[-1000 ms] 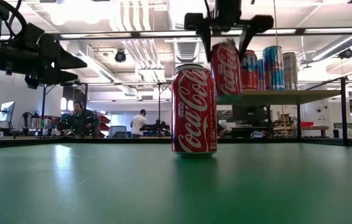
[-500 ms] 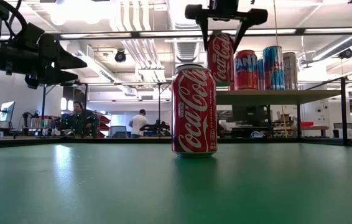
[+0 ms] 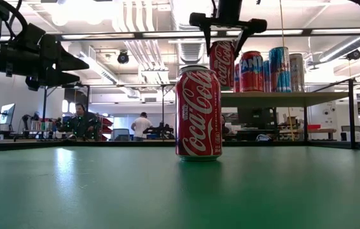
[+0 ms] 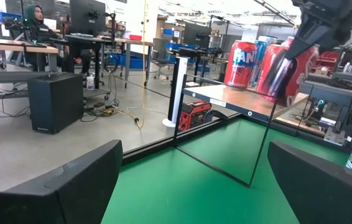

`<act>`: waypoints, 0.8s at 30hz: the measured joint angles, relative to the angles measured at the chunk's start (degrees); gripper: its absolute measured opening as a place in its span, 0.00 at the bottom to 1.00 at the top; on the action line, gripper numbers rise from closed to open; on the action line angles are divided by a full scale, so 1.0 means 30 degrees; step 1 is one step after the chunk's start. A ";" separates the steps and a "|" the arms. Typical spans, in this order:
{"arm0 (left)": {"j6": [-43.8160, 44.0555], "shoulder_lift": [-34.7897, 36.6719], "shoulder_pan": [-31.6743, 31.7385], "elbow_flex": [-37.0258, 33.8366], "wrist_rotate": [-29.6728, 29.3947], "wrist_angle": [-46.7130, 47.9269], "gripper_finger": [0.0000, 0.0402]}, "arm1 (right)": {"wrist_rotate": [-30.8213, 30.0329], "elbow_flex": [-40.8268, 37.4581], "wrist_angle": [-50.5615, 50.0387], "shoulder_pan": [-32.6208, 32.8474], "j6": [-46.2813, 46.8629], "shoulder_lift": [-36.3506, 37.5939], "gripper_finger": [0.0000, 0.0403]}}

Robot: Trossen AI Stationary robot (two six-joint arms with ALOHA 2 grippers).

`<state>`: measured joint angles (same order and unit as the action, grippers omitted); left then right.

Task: Place canned beverage on shelf
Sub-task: Put the top red white soda can on the shelf

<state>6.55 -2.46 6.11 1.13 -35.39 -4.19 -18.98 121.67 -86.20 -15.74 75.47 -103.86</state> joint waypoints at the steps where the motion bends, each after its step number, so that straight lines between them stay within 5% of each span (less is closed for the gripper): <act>1: 0.0000 0.0006 0.0000 0.0000 0.0004 0.0000 0.96 | -0.0009 -0.0003 0.0172 -0.0128 -0.0166 0.0011 0.76; 24: 0.0000 0.0005 -0.0005 0.0000 0.0003 0.0000 0.96 | 0.1393 0.0000 0.1018 -0.1605 -0.2357 -0.0324 0.76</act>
<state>6.55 -2.44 6.09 1.13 -35.38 -4.19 -14.80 121.67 -83.15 -20.56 68.40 -104.84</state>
